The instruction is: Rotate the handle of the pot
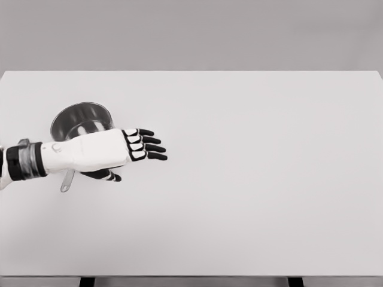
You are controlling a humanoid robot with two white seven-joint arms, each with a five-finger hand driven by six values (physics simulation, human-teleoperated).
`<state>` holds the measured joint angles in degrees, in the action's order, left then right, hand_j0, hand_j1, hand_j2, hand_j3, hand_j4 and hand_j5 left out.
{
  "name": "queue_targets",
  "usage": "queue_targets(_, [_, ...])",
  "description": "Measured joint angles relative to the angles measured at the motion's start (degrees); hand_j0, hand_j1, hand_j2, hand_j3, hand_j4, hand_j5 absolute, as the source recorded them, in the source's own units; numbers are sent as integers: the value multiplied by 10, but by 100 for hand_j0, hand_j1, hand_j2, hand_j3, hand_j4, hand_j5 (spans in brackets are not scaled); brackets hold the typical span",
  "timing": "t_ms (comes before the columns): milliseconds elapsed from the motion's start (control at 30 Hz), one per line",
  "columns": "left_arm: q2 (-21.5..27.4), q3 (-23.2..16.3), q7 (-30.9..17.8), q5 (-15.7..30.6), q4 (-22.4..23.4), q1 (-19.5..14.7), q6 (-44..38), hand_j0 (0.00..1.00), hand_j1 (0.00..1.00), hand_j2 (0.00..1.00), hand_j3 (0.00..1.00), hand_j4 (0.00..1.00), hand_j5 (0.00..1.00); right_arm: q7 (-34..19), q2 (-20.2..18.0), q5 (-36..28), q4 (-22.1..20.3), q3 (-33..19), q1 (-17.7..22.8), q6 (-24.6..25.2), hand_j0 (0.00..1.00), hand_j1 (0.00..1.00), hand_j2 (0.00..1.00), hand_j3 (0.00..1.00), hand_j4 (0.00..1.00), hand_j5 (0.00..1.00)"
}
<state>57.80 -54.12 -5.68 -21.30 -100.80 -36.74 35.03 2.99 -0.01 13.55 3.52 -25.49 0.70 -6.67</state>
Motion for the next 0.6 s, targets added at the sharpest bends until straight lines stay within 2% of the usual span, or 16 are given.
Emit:
queue_targets(233, [-1, -18, 0, -39, -2, 4, 0, 100, 100, 100, 100, 100, 100, 0, 0, 0, 0, 0, 0, 0, 100, 100, 100, 100, 100, 100])
queue_targets(600, [-1, -18, 0, -117, -1, 6, 0, 100, 100, 100, 100, 100, 100, 0, 0, 0, 0, 0, 0, 0, 100, 100, 100, 100, 100, 100])
